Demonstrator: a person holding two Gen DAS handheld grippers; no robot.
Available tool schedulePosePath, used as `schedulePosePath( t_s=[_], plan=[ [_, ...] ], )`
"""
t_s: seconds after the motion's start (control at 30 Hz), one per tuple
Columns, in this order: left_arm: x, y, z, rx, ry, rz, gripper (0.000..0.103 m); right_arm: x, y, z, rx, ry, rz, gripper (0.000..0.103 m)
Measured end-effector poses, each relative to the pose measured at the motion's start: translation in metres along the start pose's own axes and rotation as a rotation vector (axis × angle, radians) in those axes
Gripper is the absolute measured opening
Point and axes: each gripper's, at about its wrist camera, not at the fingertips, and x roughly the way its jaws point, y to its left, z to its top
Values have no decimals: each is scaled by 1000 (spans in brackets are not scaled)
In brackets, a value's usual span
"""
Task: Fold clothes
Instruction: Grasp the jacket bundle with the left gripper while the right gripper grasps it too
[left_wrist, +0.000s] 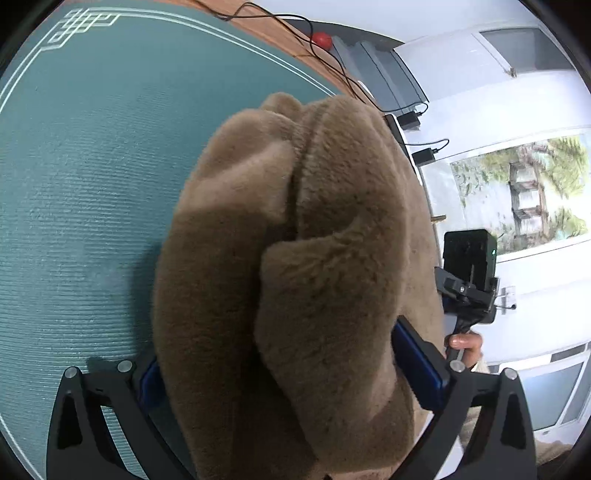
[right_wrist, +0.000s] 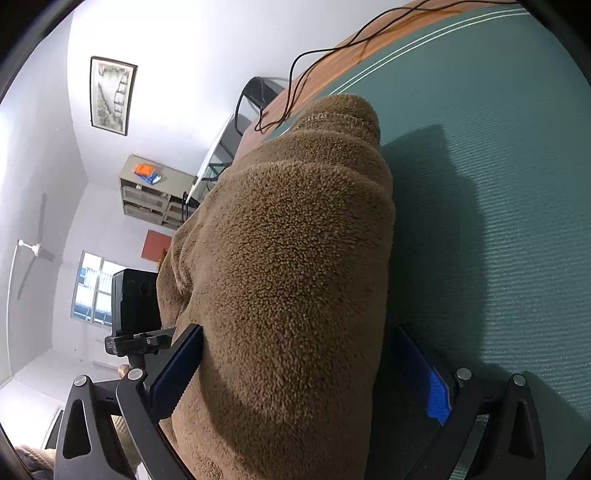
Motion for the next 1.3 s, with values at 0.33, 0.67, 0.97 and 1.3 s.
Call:
schedulePosePath(
  t_s=[0.33, 0.67, 0.97, 1.3],
  plan=[
    [8, -19, -6, -25, -7, -5, 75, 2, 14, -21, 29, -76, -42, 58],
    [6, -98, -26, 47, -29, 10, 66, -70, 66, -56, -89, -237, -130, 51],
    [98, -256, -57, 190, 33, -81, 66, -231, 28, -130, -45, -398, -192, 51],
    [270, -406, -76, 301, 171, -69, 66, -395, -102, -214, 141, -521, -306, 51]
  ],
)
